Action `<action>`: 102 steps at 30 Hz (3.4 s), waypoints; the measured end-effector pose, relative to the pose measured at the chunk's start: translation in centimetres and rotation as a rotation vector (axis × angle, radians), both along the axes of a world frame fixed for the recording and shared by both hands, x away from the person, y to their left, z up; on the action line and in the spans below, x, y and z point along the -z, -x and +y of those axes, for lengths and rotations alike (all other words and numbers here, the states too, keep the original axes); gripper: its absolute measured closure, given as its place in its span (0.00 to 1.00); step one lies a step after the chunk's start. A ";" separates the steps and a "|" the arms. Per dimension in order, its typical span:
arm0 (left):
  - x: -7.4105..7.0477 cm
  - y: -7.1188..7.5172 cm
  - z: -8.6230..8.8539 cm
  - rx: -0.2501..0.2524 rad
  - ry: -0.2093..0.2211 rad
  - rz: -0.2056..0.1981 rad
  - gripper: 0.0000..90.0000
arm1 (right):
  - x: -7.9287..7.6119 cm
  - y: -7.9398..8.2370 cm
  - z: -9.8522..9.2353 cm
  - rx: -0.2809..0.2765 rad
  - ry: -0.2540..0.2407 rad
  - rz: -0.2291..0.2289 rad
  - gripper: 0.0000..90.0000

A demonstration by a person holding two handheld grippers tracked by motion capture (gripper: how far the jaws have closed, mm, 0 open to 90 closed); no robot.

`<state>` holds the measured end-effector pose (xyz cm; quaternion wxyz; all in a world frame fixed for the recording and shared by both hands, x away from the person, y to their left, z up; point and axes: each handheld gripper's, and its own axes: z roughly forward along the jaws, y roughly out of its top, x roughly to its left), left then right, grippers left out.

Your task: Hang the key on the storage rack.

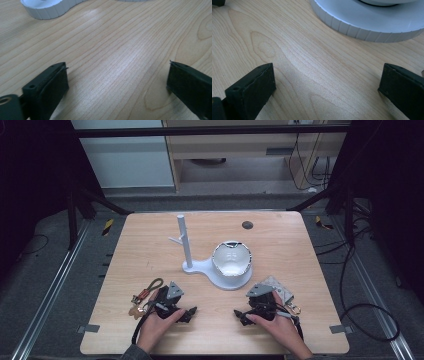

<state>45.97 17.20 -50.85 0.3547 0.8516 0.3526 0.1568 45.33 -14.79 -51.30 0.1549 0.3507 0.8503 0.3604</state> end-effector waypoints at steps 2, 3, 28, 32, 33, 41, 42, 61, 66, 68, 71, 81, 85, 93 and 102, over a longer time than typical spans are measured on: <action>-0.1 0.0 0.0 0.005 -0.006 0.004 0.05 | 0.0 0.0 0.0 0.004 0.003 -0.001 0.00; -0.4 0.1 0.2 0.005 -0.007 -0.006 0.05 | 0.0 0.1 0.0 0.005 0.003 -0.001 0.00; -4.8 -1.0 8.3 -0.141 -0.124 0.055 0.05 | 0.0 0.3 -0.1 0.021 0.002 -0.003 0.01; -5.1 -1.2 10.4 -0.191 -0.128 0.059 0.09 | 0.0 0.4 -0.1 0.021 0.001 -0.002 0.01; -5.2 -1.2 10.7 -0.198 -0.129 0.058 0.12 | 0.0 0.3 -0.1 0.021 0.002 -0.003 0.01; -5.7 -1.4 13.0 -0.228 -0.125 0.092 0.23 | 0.0 0.4 -0.2 0.024 0.003 -0.003 0.01; -5.7 -1.5 13.1 -0.231 -0.129 0.093 0.24 | 0.0 0.4 -0.2 0.024 0.003 -0.003 0.01; -5.7 -2.3 13.9 -0.229 -0.172 0.138 0.48 | 0.0 0.4 -0.2 0.021 0.003 -0.005 0.01; -5.7 -2.4 14.0 -0.236 -0.168 0.153 0.50 | 0.0 0.4 -0.2 0.020 0.003 -0.005 0.01; -5.7 -2.6 14.1 -0.237 -0.166 0.159 0.55 | 0.0 0.4 -0.2 0.019 0.003 -0.004 0.01; -5.6 -2.7 14.1 -0.240 -0.155 0.165 0.59 | 0.0 0.4 -0.2 0.019 0.003 -0.004 0.01; -4.9 -3.5 13.2 -0.183 -0.168 0.210 0.62 | 0.0 0.4 -0.2 0.020 0.001 -0.001 0.01; -4.7 -3.7 13.0 -0.171 -0.175 0.218 0.62 | 0.0 0.4 -0.2 0.020 0.001 -0.002 0.01; -4.1 -4.0 12.7 -0.154 -0.185 0.259 0.63 | 0.0 0.4 -0.2 0.020 0.001 -0.002 0.01; -3.7 -4.3 12.5 -0.140 -0.193 0.281 0.69 | 0.0 0.4 -0.2 0.020 0.001 -0.002 0.01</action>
